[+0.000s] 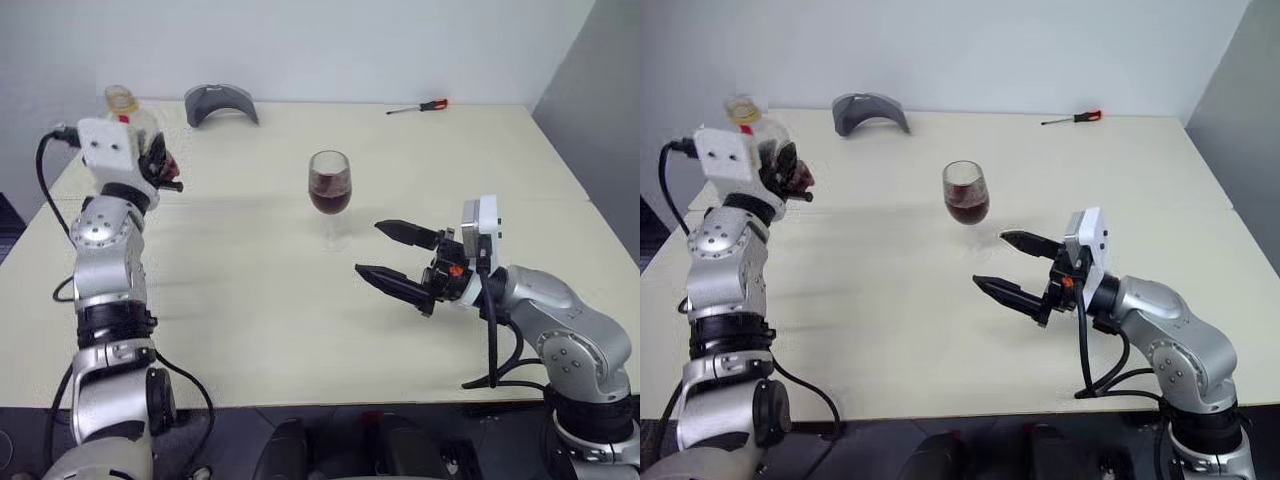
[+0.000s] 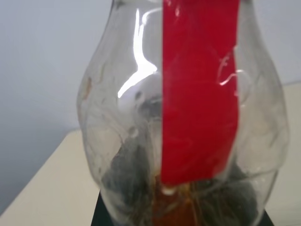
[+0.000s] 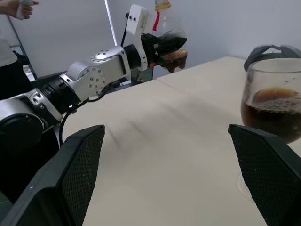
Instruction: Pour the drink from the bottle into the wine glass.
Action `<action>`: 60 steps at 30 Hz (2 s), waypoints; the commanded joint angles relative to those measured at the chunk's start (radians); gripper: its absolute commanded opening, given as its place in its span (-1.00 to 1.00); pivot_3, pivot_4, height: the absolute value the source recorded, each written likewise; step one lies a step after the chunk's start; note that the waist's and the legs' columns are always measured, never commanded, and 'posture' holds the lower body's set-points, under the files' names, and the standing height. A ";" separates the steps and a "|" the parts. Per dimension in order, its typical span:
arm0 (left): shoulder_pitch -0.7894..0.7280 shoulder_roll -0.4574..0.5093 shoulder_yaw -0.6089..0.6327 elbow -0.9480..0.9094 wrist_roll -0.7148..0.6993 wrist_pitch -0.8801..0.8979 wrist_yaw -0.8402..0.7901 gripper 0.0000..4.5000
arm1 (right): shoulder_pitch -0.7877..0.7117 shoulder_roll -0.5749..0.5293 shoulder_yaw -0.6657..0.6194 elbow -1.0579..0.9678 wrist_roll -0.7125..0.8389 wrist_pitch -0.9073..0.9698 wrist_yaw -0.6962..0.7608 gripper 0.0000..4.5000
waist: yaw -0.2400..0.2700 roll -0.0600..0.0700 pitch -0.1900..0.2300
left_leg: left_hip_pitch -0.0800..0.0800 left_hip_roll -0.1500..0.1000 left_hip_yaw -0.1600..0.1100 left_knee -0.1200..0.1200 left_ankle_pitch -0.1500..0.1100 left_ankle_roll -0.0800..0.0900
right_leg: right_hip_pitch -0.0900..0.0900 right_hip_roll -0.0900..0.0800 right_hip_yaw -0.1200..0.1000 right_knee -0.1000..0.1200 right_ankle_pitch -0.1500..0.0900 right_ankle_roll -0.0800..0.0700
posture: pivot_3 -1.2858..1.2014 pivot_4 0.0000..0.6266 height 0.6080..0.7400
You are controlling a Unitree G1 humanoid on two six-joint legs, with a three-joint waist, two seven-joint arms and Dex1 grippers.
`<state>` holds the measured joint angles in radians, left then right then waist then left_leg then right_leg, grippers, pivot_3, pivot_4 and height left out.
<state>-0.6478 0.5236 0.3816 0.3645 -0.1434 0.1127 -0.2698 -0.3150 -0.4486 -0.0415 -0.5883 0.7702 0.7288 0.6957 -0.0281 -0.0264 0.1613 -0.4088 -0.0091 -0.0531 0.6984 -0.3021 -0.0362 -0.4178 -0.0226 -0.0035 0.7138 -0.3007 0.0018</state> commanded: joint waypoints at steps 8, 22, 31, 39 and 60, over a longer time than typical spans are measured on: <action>0.055 -0.085 0.005 0.106 -0.094 -0.091 -0.070 -0.62 | 0.028 -0.004 0.005 -0.030 -0.046 -0.088 -0.044 1.00 | 0.008 -0.003 -0.002 | 0.001 0.000 -0.002 0.000 0.000 0.000 | 0.003 0.000 -0.003 -0.001 0.000 0.000 | 0.03 -0.52 1.00; 0.002 -0.100 -0.015 0.299 -0.083 -0.207 -0.071 -0.62 | 0.000 0.034 0.029 0.010 -0.133 -0.140 -0.136 1.00 | 0.001 -0.003 -0.002 | 0.007 0.000 -0.002 -0.001 0.000 0.001 | 0.009 0.000 -0.003 -0.002 0.000 0.000 | 0.03 -0.52 1.00; 0.029 -0.092 -0.021 0.256 -0.090 -0.194 -0.054 0.62 | -0.036 0.044 0.041 0.054 -0.161 -0.165 -0.133 1.00 | 0.001 -0.003 -0.002 | 0.007 0.000 -0.002 -0.001 0.000 0.001 | 0.009 0.000 -0.003 -0.002 0.000 0.000 | 0.03 -0.52 1.00; 0.149 -0.102 -0.021 0.042 -0.122 -0.082 -0.049 0.99 | -0.036 0.040 0.045 0.063 -0.159 -0.173 -0.120 1.00 | 0.000 -0.002 -0.002 | 0.008 0.001 -0.002 -0.002 0.000 0.001 | 0.009 0.000 -0.003 -0.002 0.000 0.000 | 0.03 -0.52 1.00; 0.806 -0.190 -0.152 -1.088 -0.127 0.479 0.216 0.99 | 0.246 0.032 0.026 0.050 -0.587 -0.174 -0.545 1.00 | 0.024 0.001 -0.006 | 0.010 0.001 0.000 -0.003 -0.003 0.004 | 0.014 0.001 0.001 -0.007 0.000 0.000 | 0.03 -0.52 1.00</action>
<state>0.1385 0.3527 0.2661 -0.6627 -0.3139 0.5823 -0.1081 -0.0777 -0.4374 -0.0294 -0.5353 0.2632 0.5725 0.2387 -0.0037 -0.0253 0.1556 -0.3981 -0.0084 -0.0515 0.6948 -0.3051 -0.0320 -0.4039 -0.0217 -0.0009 0.7068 -0.3010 0.0017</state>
